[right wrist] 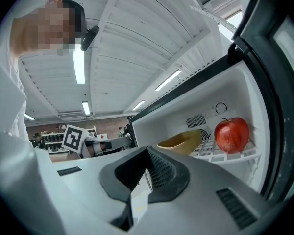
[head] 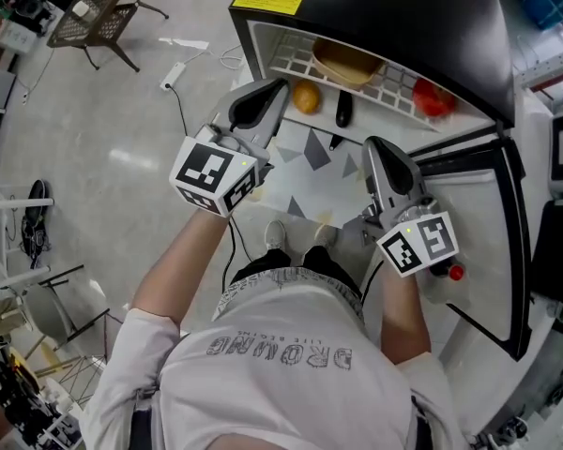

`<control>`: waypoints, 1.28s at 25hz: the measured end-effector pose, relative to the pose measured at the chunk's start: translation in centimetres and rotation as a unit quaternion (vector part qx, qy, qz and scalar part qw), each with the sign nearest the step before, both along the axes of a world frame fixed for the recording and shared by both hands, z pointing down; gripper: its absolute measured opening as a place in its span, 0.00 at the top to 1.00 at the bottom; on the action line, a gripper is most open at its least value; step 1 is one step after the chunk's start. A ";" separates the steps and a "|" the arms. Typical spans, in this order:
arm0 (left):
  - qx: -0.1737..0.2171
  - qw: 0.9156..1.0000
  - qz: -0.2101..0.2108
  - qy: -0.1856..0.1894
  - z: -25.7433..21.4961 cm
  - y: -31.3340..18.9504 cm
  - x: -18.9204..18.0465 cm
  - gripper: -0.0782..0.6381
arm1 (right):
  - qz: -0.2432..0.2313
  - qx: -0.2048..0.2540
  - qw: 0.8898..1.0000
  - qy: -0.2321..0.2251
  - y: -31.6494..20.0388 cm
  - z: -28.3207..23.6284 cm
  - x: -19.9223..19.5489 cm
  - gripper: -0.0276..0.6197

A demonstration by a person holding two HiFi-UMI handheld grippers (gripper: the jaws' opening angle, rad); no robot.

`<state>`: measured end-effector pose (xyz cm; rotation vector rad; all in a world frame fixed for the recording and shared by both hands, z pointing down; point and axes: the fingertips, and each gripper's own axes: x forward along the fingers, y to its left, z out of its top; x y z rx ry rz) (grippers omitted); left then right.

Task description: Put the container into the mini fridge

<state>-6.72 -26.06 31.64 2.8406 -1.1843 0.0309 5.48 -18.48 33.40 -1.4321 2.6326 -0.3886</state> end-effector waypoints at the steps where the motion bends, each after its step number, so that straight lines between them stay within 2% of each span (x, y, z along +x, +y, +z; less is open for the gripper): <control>1: 0.000 1.000 0.001 0.002 0.0 0.4 -0.2 0.87 | 0.001 0.000 1.000 0.001 0.2 -0.1 0.0 0.95; 18: -0.030 0.998 0.026 0.048 1.9 5.1 -1.3 0.88 | 0.015 0.002 1.000 0.011 1.9 -0.3 0.4 0.96; 32: -0.044 0.997 0.035 0.047 3.0 6.8 -1.0 0.88 | 0.016 -0.001 1.000 0.011 2.6 0.3 0.5 0.96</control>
